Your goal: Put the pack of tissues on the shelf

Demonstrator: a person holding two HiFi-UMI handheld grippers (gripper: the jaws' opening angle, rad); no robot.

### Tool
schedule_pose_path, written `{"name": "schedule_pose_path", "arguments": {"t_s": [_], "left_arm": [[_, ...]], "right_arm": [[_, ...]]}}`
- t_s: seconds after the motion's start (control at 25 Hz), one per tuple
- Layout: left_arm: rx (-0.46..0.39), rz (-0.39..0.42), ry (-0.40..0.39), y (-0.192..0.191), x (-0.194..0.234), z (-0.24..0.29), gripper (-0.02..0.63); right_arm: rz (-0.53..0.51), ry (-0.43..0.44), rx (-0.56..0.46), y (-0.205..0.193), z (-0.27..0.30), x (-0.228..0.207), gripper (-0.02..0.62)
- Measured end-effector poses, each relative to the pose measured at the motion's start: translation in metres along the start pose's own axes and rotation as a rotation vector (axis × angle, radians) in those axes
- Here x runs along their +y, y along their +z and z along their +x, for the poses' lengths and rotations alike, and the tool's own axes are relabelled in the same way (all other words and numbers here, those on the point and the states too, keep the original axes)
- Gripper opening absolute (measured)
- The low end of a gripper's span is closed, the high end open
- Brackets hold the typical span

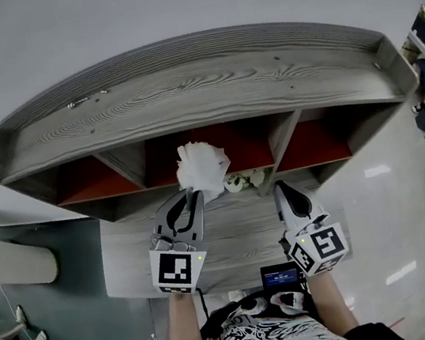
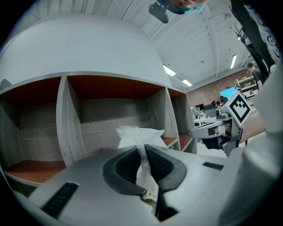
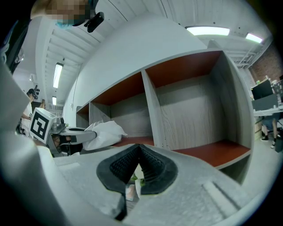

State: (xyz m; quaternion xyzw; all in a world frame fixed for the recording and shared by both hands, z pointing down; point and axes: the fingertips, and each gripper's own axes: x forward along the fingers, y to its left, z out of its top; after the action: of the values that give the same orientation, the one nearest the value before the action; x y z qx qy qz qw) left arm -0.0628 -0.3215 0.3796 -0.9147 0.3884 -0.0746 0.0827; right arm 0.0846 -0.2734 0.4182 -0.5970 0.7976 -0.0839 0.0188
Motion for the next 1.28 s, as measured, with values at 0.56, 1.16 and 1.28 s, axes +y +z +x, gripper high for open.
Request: {"name": "schedule_pose_path", "arguments": {"t_s": [0.56, 1.16, 1.28], "left_arm": [[0.092, -0.061, 0.019, -0.011, 0.012, 0.026, 0.028], [0.122, -0.092, 0.057, -0.012, 0.031, 0.055, 0.029], [0.133, -0.100, 0.066, -0.015, 0.033, 0.058, 0.031]], "right_arm": [[0.014, -0.033, 0.001, 0.001, 0.008, -0.022, 0.002], [0.030, -0.053, -0.001, 0.000, 0.013, -0.038, 0.003], [0.034, -0.064, 0.000, -0.001, 0.012, -0.042, 0.002]]}}
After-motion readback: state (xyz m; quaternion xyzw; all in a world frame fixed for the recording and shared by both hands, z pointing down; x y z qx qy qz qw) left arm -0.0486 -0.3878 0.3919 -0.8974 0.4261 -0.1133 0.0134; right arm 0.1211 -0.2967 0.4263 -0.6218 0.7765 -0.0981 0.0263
